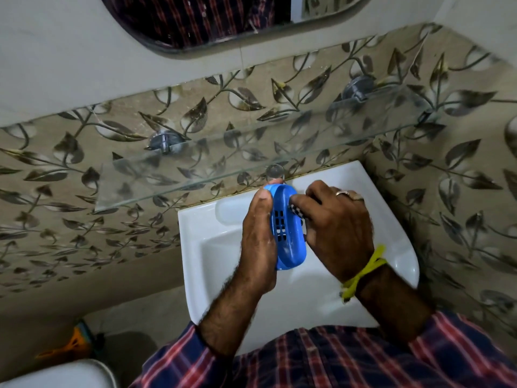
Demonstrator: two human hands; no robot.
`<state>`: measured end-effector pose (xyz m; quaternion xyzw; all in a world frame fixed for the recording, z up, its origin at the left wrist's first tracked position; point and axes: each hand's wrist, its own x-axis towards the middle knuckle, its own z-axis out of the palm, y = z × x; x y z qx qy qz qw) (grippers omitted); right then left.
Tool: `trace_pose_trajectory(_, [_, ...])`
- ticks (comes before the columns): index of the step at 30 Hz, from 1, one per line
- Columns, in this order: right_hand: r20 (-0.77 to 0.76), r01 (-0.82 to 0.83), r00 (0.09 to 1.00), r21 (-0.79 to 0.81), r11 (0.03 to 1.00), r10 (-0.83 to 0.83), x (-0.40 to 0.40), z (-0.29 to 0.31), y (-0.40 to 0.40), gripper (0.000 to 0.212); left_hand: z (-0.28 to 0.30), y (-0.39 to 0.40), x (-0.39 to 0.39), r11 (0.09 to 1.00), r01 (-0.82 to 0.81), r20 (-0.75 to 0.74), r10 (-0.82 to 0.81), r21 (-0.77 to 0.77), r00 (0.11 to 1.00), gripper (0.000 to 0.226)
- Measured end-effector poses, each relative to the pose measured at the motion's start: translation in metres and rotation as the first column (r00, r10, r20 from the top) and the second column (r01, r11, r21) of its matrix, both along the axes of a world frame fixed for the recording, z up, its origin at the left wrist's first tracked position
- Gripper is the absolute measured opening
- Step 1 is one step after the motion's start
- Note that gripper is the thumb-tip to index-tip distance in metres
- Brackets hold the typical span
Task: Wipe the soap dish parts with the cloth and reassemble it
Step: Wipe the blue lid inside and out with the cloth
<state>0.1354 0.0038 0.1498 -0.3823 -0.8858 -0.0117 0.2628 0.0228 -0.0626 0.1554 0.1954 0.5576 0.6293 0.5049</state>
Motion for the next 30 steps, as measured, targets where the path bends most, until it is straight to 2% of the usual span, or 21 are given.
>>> trace_pose_trajectory(4, [0.021,-0.090,0.996,0.002,0.996,0.090,0.009,-0.007,-0.011,0.034,-0.005,0.001,-0.003,1.000,-0.016,0.085,0.017,-0.012,0.996,0.057])
trace_pose_trajectory(8, [-0.021,0.018,1.000,-0.033,0.999,-0.018,-0.003,0.000,0.001,0.028,-0.007,-0.001,0.001,1.000,-0.015,0.131,0.017,-0.020,0.991,0.062])
trace_pose_trajectory(10, [-0.043,0.030,0.999,-0.013,0.999,-0.030,-0.007,0.001,0.001,0.028,-0.007,0.000,-0.002,1.000,-0.014,0.136,0.013,0.008,0.991,0.059])
trace_pose_trajectory(13, [-0.004,-0.062,0.998,0.022,0.998,0.062,0.003,-0.004,-0.012,0.027,-0.006,0.001,-0.005,0.999,-0.008,0.133,0.002,0.043,0.991,0.054])
trace_pose_trajectory(18, [-0.041,0.032,0.999,-0.005,0.999,-0.033,-0.005,0.001,0.001,0.026,-0.008,-0.003,0.001,0.999,0.028,0.135,-0.031,0.022,0.990,0.065])
trace_pose_trajectory(23, [-0.025,-0.025,0.999,-0.004,1.000,0.025,0.001,-0.008,-0.010,0.026,-0.007,-0.005,-0.002,0.999,0.030,0.126,-0.033,0.024,0.991,0.063])
trace_pose_trajectory(27, [-0.086,0.071,0.993,-0.087,0.994,-0.078,-0.012,-0.001,-0.003,0.027,-0.010,-0.005,-0.001,0.999,0.043,0.074,-0.044,0.014,0.996,0.063])
trace_pose_trajectory(30, [-0.138,0.141,0.973,-0.291,0.946,-0.187,-0.019,0.015,-0.011,0.019,-0.013,-0.004,-0.006,0.996,0.080,-0.039,-0.079,0.035,0.996,0.053])
